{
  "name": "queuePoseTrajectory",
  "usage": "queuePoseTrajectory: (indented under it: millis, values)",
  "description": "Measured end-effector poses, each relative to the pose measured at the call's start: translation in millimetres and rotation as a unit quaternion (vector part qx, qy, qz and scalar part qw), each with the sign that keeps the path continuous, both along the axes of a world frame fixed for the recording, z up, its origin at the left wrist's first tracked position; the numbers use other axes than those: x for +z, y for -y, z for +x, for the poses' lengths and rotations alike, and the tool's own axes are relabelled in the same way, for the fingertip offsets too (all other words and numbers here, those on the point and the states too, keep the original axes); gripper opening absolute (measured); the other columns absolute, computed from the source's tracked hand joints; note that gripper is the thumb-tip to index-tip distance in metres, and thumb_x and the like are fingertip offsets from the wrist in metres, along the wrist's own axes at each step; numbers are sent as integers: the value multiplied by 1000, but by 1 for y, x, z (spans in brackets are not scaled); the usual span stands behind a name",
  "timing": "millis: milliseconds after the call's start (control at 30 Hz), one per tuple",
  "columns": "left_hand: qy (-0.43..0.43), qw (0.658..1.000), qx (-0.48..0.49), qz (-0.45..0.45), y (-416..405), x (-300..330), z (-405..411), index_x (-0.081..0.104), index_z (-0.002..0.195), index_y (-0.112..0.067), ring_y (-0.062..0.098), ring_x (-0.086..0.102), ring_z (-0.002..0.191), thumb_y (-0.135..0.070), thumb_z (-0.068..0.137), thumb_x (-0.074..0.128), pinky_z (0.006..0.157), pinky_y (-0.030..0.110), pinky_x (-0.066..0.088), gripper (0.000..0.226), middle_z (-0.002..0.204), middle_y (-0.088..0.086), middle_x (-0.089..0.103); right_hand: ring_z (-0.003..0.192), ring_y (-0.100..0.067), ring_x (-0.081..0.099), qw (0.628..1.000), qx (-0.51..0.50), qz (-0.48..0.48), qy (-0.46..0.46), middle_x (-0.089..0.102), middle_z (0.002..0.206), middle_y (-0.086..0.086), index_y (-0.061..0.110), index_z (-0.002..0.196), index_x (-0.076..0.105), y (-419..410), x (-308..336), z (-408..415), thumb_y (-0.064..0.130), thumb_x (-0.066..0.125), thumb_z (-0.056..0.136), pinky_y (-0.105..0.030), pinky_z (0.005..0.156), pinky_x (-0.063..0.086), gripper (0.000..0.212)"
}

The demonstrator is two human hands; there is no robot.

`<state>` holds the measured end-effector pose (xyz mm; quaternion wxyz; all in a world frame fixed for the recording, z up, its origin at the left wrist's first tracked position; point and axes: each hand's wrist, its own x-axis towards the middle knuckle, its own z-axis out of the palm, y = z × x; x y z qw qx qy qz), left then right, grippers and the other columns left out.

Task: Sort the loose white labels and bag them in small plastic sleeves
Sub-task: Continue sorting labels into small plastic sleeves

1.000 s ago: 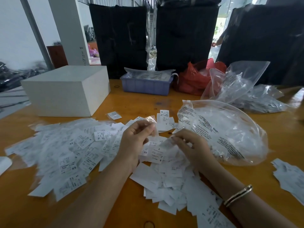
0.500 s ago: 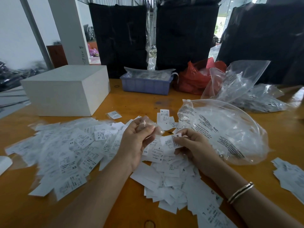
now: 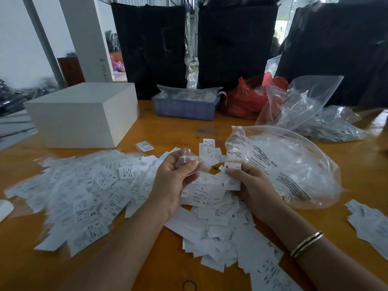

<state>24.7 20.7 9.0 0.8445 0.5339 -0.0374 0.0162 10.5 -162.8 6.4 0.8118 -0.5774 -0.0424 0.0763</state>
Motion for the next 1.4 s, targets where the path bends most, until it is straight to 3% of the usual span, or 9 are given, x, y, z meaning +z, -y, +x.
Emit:
queuePoseTrajectory:
  millis: [133,200,367,533,633,767,1033,1167,1400]
  values:
    - [3,1000,4,2,-1,-1,0,61,106,-21,23,69,96,-16,71,72,65,18,53,37,109,14,67,66,-22,67,998,30,-45,18,70,84,-6,25,109,69,-3,1,0,9,69,74,-24,52,53,38]
    - [5,1000,7,8,0,-2,1,60,107,-21,22,69,96,-12,77,71,66,18,53,33,110,15,67,63,-20,64,997,39,-65,18,65,88,-13,25,115,61,-3,0,0,11,73,67,-25,54,53,52]
    - [27,997,14,68,4,-5,0,61,106,-23,17,70,93,-13,82,70,69,20,54,28,106,6,69,60,-17,62,996,34,-72,27,66,85,-11,23,118,56,-5,1,0,13,73,66,-25,56,53,56]
    - [58,989,1,133,8,-6,-4,61,105,-28,9,69,90,-12,82,72,67,18,54,30,102,-5,70,60,-18,63,996,37,-72,32,67,78,-4,24,119,55,-6,0,0,13,72,68,-24,55,53,55]
    - [79,970,4,230,7,-7,-4,59,103,-38,2,66,90,-20,82,72,67,15,52,31,98,-11,70,57,-16,61,996,26,-72,43,66,74,-2,23,119,55,-6,-1,0,16,73,68,-23,52,50,55]
    - [64,956,-29,283,4,-7,-2,58,104,-38,3,65,92,-21,81,74,80,22,51,33,93,-13,72,55,-12,56,996,-3,-69,64,65,71,0,19,116,57,-2,-3,0,11,70,76,-22,49,46,43]
    - [96,924,-37,368,4,-5,-4,67,83,-31,4,67,78,-25,78,75,67,15,52,11,80,-12,71,59,-10,58,984,-38,-151,83,68,75,1,19,98,64,-4,-2,0,5,70,80,-20,56,50,24]
    - [90,927,-15,364,5,-4,-5,68,72,-30,-1,64,80,-29,82,71,68,14,48,11,79,-16,70,62,-11,60,988,-57,-117,85,69,75,-3,16,97,67,-3,0,0,6,67,82,-21,60,52,18]
    - [81,933,-20,349,4,-1,-4,71,77,-28,-4,63,70,-32,84,66,70,20,44,10,75,-16,72,60,-12,60,985,-140,-25,96,66,69,-2,17,92,69,2,6,-2,7,65,83,-19,59,53,14]
